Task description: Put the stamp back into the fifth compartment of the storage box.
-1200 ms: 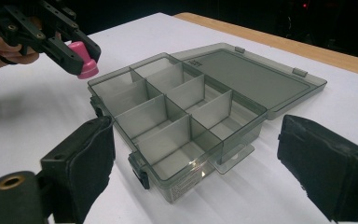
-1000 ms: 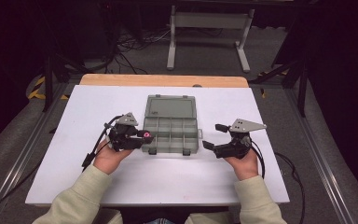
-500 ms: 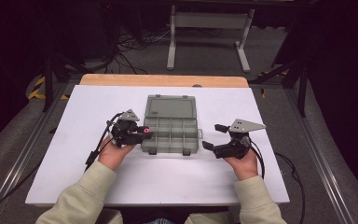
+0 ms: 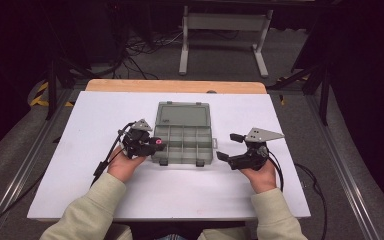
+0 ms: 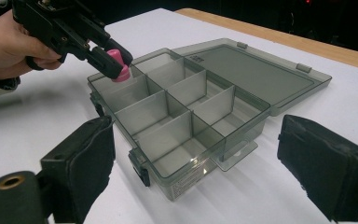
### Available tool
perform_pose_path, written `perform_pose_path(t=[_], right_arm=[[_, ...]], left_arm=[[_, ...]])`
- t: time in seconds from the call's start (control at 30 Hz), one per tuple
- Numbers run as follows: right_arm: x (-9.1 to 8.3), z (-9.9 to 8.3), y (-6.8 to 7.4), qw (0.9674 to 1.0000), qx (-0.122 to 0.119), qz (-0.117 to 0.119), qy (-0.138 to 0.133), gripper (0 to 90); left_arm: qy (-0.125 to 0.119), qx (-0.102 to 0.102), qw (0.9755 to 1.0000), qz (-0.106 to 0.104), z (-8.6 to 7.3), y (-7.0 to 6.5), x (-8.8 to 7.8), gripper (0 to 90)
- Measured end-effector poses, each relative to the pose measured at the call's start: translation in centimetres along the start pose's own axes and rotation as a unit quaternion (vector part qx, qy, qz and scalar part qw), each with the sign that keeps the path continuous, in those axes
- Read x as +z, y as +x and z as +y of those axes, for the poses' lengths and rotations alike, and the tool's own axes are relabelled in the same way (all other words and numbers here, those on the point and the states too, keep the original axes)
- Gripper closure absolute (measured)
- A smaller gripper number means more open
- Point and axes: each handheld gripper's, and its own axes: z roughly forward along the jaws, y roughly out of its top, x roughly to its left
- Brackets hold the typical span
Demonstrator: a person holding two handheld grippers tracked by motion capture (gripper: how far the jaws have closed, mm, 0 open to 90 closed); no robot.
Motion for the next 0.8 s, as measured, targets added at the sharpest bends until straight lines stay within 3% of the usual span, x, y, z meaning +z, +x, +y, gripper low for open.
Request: perform_pose_path(t=[0.27,0.8], right_arm=[[0.04,-0.02,0.00,1.0000,0.000,0.001,0.001,11.8],[0.16,-0.05,0.05,1.0000,-0.001,0.002,0.002,11.8]], left_arm=[[0.012,-0.005,0.9999,-0.010,-0.12,0.09,0.37,63.9],[0.031,0.010,0.9994,-0.014,-0.15,-0.10,0.80,63.7]])
